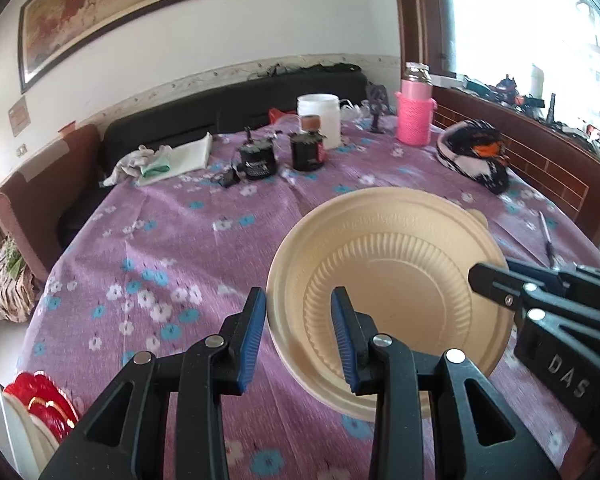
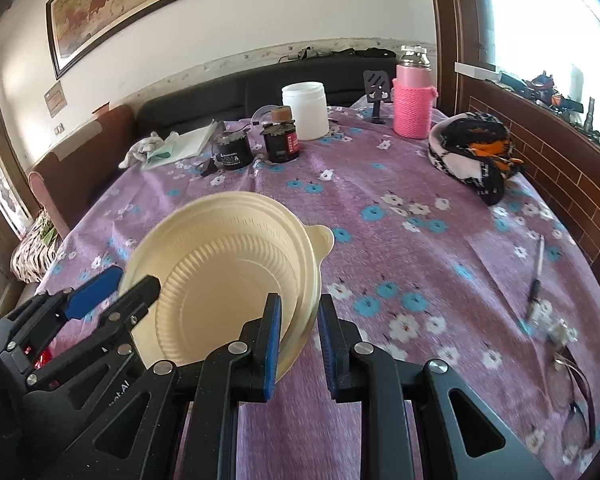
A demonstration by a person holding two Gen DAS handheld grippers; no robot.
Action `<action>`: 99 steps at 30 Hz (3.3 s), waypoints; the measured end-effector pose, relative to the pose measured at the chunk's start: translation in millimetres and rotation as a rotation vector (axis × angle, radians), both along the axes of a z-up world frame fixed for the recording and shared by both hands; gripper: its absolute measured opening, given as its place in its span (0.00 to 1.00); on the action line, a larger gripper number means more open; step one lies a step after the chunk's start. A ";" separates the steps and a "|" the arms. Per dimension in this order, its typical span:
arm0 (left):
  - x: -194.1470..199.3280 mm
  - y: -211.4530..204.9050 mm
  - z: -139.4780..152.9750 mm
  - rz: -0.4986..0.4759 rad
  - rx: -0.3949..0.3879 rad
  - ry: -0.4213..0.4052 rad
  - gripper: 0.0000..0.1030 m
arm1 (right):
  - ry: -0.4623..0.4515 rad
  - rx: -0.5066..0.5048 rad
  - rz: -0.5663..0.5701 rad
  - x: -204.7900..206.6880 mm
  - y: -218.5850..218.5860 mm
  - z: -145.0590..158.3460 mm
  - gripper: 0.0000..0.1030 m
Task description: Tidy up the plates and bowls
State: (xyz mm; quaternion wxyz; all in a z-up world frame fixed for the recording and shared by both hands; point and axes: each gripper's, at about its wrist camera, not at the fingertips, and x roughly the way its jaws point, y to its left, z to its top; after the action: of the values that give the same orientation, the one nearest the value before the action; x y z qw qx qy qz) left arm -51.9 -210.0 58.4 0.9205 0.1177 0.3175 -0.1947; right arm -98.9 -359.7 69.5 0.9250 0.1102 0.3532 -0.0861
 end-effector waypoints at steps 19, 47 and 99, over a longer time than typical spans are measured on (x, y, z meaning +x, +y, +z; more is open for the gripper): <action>-45.9 33.6 -4.6 0.020 0.002 -0.005 0.31 | 0.005 -0.059 0.056 -43.9 37.0 -0.5 0.19; -57.4 57.7 5.1 0.044 -0.041 -0.021 0.32 | -0.009 -0.085 0.080 -52.7 59.5 8.5 0.20; -89.8 206.0 70.7 0.319 -0.142 -0.149 0.33 | -0.136 -0.009 0.450 -46.7 175.3 90.2 0.20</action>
State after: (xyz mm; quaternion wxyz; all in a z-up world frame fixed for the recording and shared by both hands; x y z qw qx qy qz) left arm -141.7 -4.1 129.2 0.9667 0.0148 0.2487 -0.0592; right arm -145.6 -184.3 159.6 0.9431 0.0301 0.3053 0.1285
